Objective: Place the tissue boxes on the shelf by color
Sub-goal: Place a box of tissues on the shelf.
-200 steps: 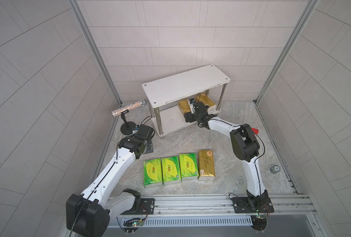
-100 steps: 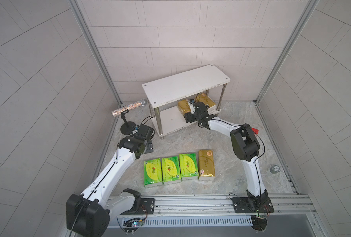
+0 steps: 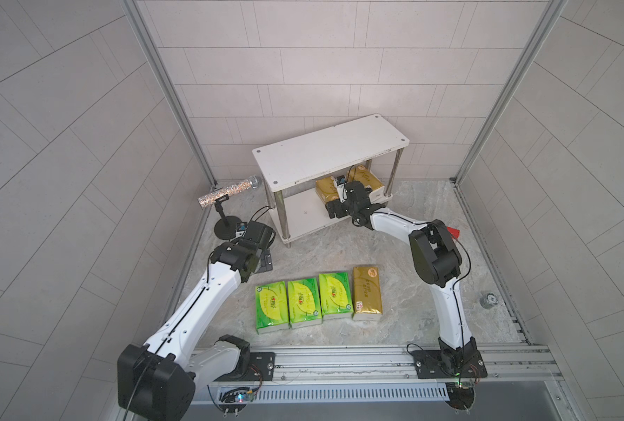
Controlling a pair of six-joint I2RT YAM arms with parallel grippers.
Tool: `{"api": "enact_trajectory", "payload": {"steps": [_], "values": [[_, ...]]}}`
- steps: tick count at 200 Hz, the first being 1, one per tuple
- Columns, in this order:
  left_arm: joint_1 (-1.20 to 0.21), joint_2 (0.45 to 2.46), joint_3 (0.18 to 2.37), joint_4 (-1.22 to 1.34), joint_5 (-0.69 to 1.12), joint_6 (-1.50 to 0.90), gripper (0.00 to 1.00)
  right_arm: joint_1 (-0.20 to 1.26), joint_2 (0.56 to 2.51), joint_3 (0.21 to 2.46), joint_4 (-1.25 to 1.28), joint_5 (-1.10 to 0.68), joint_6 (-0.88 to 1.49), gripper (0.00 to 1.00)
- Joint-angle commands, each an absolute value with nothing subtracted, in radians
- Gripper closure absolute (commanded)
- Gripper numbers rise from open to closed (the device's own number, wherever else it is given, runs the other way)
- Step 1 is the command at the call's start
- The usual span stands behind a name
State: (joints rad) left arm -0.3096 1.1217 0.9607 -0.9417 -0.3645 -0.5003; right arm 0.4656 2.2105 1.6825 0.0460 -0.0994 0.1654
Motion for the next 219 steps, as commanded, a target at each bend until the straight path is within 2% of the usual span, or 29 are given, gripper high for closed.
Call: {"api": "enact_trajectory", "payload": {"steps": [1, 219], "values": [[-0.304, 1.107, 0.956, -0.96, -0.387, -0.503, 0.0, 0.469, 2.178, 1.673, 0.039, -0.079, 0.171, 0.0], [-0.304, 1.111, 0.964, -0.959, -0.381, -0.503, 0.0, 0.466, 2.062, 1.593, 0.076, -0.044, 0.196, 0.0]]}}
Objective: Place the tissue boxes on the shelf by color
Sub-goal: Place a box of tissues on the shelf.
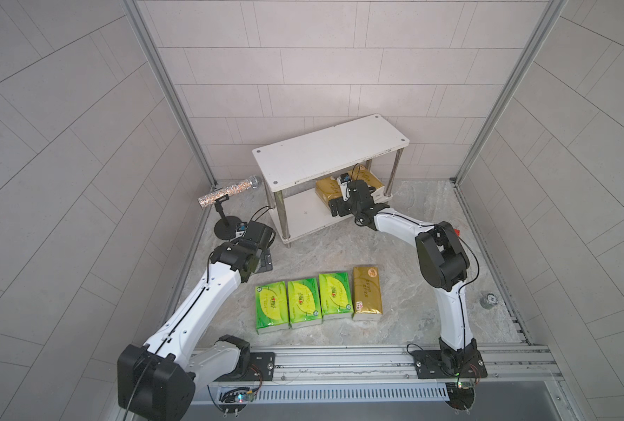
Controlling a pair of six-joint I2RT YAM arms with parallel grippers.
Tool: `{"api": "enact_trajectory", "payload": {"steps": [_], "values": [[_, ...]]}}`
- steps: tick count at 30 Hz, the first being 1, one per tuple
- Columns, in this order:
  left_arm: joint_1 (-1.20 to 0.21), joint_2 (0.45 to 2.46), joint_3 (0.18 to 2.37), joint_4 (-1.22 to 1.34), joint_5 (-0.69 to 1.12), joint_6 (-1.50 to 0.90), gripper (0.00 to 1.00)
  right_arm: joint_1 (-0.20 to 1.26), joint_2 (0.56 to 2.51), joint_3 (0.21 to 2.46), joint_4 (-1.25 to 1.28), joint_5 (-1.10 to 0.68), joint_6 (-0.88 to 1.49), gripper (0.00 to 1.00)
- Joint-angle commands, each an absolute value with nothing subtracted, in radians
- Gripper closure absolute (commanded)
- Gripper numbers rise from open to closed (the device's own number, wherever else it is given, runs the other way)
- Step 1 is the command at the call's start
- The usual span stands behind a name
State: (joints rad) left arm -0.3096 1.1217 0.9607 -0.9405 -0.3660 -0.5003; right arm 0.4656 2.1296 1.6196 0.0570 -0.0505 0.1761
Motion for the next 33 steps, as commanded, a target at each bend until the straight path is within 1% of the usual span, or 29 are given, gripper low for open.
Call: {"api": "enact_trajectory", "payload": {"steps": [1, 10, 18, 23, 30, 33], "values": [[-0.304, 1.111, 0.964, -0.959, -0.38, -0.503, 0.0, 0.465, 2.06, 1.591, 0.077, -0.044, 0.197, 0.0], [-0.304, 1.107, 0.956, -0.957, -0.382, -0.505, 0.0, 0.468, 1.923, 1.467, 0.101, -0.061, 0.244, 0.0], [-0.304, 1.114, 0.953, -0.961, -0.368, -0.511, 0.0, 0.469, 1.715, 1.263, 0.051, -0.045, 0.385, 0.0], [-0.304, 1.113, 0.943, -0.964, -0.359, -0.512, 0.0, 0.476, 1.559, 1.134, -0.143, 0.001, 0.498, 0.0], [-0.304, 1.114, 0.945, -0.965, -0.338, -0.496, 0.0, 0.535, 1.37, 1.008, -0.474, -0.016, 0.594, 0.0], [-0.304, 1.119, 0.944, -0.963, -0.317, -0.488, 0.0, 0.573, 1.306, 0.974, -0.564, -0.024, 0.624, 0.0]]}}
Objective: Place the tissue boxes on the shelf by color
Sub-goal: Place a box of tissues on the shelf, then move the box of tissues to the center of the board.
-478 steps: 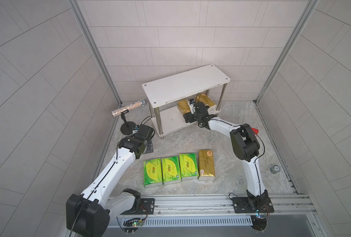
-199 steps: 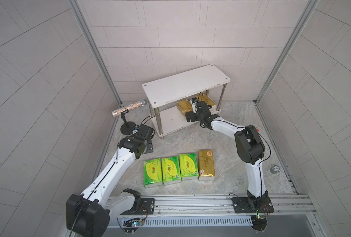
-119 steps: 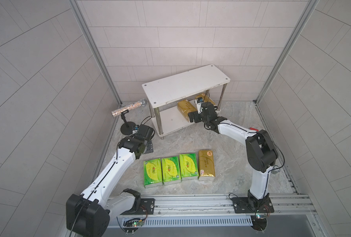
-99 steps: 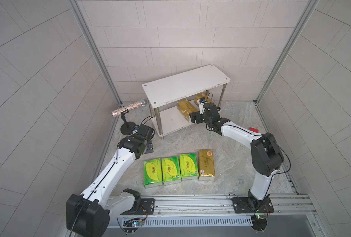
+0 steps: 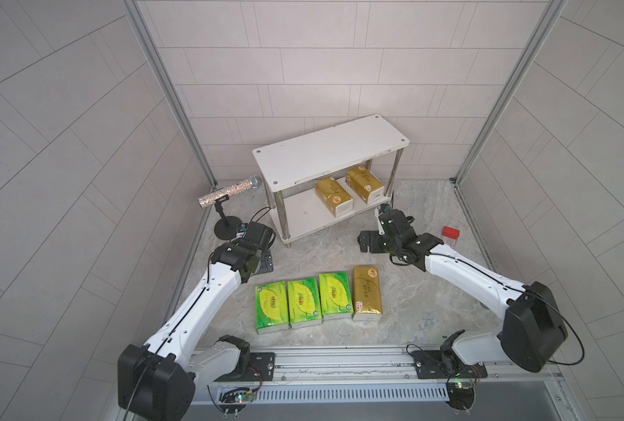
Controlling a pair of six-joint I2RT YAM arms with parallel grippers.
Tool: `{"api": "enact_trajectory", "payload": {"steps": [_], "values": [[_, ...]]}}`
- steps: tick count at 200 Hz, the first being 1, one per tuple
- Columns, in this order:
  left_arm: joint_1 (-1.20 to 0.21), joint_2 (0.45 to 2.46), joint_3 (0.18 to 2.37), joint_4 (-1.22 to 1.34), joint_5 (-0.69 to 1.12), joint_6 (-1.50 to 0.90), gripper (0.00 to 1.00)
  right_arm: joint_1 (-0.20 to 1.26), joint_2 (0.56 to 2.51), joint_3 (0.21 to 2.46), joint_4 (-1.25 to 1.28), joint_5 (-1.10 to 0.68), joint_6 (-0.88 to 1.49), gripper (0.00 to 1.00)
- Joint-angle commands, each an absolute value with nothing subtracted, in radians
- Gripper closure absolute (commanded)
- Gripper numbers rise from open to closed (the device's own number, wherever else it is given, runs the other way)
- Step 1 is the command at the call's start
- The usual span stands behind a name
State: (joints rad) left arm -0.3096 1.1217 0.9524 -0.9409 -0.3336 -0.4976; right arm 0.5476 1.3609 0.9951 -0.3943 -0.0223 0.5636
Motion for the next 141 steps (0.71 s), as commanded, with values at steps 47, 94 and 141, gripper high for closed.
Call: {"api": "enact_trajectory", "payload": {"steps": [47, 94, 141], "values": [[-0.304, 1.117, 0.929, -0.965, -0.264, -0.467, 0.0, 0.694, 1.191, 0.818, -0.555, -0.049, 0.728, 0.0], [-0.304, 1.106, 0.922, -0.967, -0.254, -0.434, 0.0, 0.841, 1.183, 0.751, -0.519, 0.019, 0.817, 0.0], [-0.304, 1.075, 0.919, -0.967, -0.235, -0.432, 0.0, 0.907, 1.271, 0.72, -0.475, 0.062, 0.892, 0.03]]}}
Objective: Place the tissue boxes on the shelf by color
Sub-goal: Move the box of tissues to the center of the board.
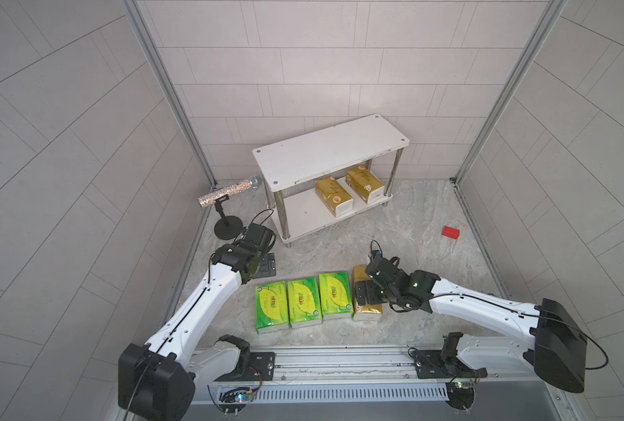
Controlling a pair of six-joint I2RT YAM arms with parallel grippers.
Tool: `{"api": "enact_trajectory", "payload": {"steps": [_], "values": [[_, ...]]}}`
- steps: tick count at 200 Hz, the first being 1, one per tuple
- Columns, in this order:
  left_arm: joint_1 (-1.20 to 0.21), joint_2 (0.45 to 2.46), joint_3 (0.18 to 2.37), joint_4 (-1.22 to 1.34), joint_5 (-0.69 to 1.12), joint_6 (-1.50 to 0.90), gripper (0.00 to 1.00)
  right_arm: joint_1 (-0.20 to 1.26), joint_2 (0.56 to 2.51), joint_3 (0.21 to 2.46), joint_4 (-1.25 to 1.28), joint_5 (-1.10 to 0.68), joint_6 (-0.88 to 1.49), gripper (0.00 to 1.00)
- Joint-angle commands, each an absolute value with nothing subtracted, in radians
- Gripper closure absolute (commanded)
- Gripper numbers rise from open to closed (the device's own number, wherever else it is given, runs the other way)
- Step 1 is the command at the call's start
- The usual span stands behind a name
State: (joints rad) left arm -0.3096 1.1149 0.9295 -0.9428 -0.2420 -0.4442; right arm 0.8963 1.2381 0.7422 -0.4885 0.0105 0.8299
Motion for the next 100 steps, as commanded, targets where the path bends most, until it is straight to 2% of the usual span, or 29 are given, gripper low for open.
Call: {"api": "enact_trajectory", "payload": {"steps": [1, 29, 49, 100], "values": [[-0.304, 1.074, 0.919, -0.967, -0.236, -0.433, 0.0, 0.907, 1.272, 0.72, -0.474, 0.063, 0.893, 0.03], [-0.304, 1.056, 0.922, -0.966, -0.231, -0.437, 0.0, 0.9, 1.289, 0.727, -0.467, 0.138, 0.817, 0.1], [-0.304, 1.058, 0.929, -0.972, -0.239, -0.439, 0.0, 0.836, 1.31, 0.765, -0.468, 0.126, 0.691, 0.13], [-0.304, 1.079, 0.944, -0.968, -0.258, -0.44, 0.0, 0.563, 1.502, 0.931, -0.431, -0.161, 0.338, 0.15]]}}
